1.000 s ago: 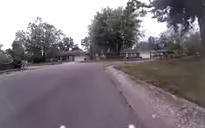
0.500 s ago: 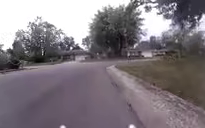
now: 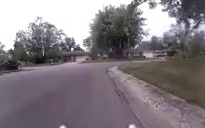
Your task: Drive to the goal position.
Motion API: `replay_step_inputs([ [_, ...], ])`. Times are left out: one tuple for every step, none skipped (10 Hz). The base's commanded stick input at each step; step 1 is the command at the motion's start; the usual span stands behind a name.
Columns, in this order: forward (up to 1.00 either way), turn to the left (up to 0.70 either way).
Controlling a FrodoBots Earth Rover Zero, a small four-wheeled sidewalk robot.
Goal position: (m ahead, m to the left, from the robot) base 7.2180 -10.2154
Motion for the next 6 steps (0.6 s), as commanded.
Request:
replay_step_inputs([
  [1.0,0.0],
  [1.0,0.0],
  [1.0,0.0],
  [1.0,0.0],
  [1.0,0.0],
  [1.0,-0.02],
])
